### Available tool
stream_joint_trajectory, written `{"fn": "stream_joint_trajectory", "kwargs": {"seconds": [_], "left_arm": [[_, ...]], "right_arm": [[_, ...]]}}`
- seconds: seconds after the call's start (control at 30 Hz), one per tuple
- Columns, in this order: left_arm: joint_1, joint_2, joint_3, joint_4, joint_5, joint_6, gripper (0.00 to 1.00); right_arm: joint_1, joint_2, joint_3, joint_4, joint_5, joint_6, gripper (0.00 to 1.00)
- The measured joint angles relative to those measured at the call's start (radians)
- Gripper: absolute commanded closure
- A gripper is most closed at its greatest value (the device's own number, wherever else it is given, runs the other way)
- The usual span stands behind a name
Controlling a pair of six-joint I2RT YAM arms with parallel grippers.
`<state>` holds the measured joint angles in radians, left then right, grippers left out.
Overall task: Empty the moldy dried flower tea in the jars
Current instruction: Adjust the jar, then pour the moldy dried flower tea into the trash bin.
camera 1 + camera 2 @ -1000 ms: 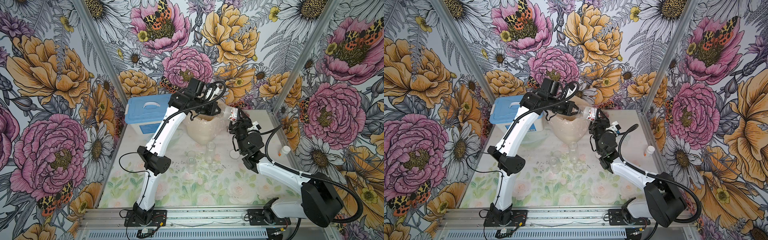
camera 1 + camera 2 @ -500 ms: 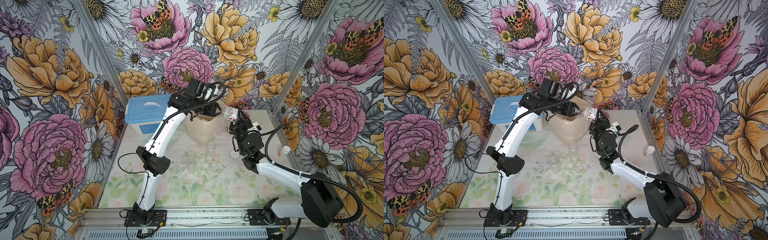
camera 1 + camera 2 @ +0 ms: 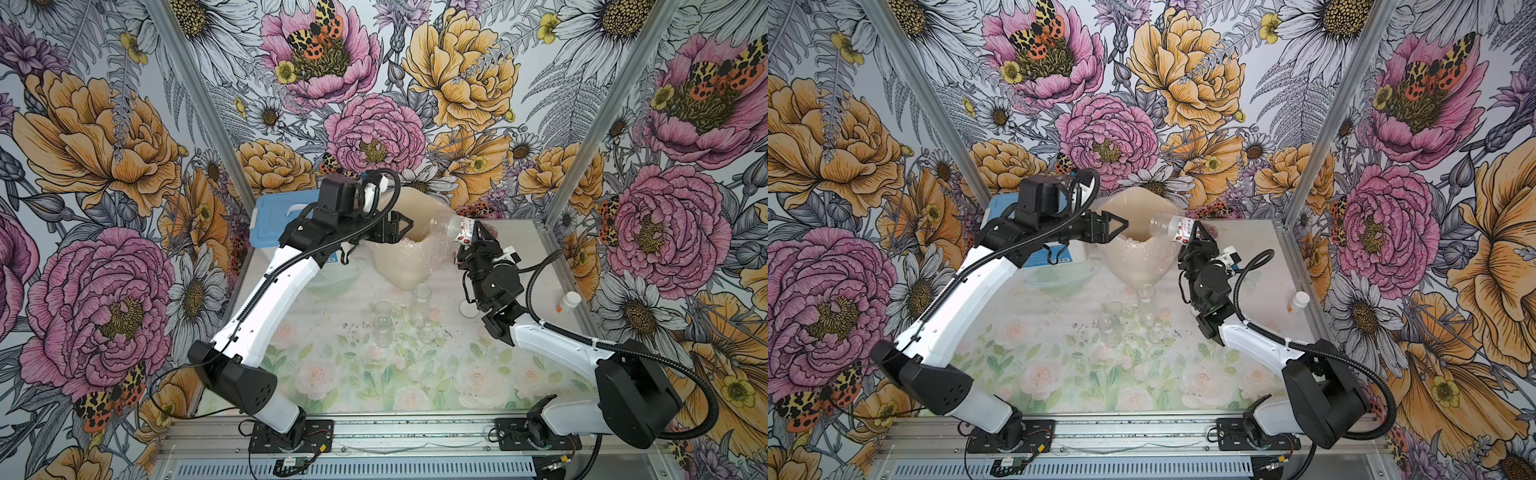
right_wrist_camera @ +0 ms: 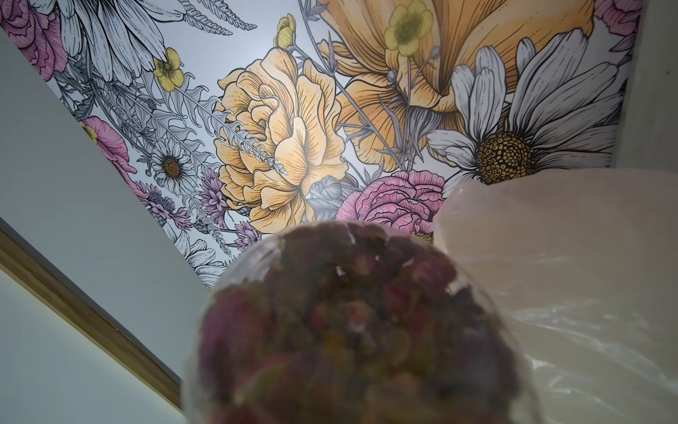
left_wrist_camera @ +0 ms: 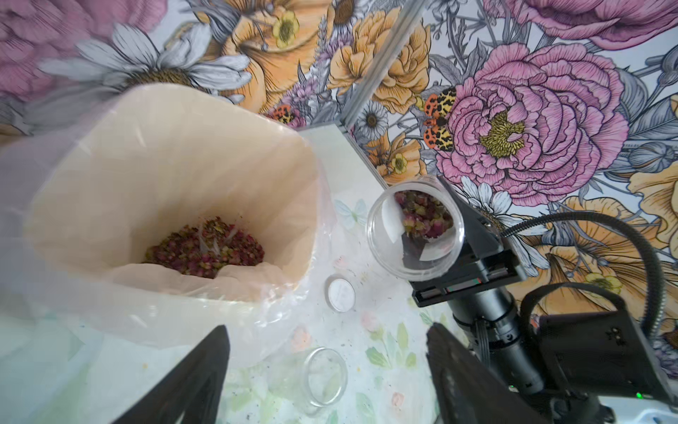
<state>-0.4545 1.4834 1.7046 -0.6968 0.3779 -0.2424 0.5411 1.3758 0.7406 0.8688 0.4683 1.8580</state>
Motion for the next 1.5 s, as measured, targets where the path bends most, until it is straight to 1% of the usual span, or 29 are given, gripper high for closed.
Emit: {"fn": "stream_joint_trajectory", "kwargs": {"seconds": [0.13, 0.3, 0.4, 0.5, 0.7, 0.93, 1.17, 1.5], "left_arm": [[0.043, -0.164, -0.224, 0.143, -0.010, -0.003, 0.08], [0.074, -0.299, -0.411, 0.231, -0.021, 0.010, 0.04], [0.098, -0.365, -0.497, 0.251, -0.031, 0.022, 0.01], [0.113, -0.417, -0.562, 0.270, -0.043, 0.034, 0.01], [0.113, -0.483, -0.681, 0.299, -0.059, 0.048, 0.01], [0.101, -0.509, -0.779, 0.313, -0.073, 0.052, 0.01], [0.032, -0.517, -0.836, 0.320, -0.083, 0.085, 0.01], [0.021, -0.593, -0.863, 0.332, -0.139, 0.101, 0.01]], "right_arm": [[-0.016, 0.026, 0.010, -0.017, -0.001, -0.026, 0.69], [-0.037, 0.061, 0.054, -0.059, -0.002, -0.080, 0.69], [-0.049, 0.078, 0.093, -0.077, -0.005, -0.119, 0.69], [-0.061, 0.101, 0.143, -0.103, -0.013, -0.163, 0.69], [-0.093, 0.162, 0.256, -0.176, -0.050, -0.277, 0.70], [-0.124, 0.216, 0.401, -0.291, -0.112, -0.442, 0.70], [-0.142, 0.258, 0.530, -0.386, -0.176, -0.603, 0.70], [-0.143, 0.312, 0.600, -0.473, -0.216, -0.744, 0.70]]}}
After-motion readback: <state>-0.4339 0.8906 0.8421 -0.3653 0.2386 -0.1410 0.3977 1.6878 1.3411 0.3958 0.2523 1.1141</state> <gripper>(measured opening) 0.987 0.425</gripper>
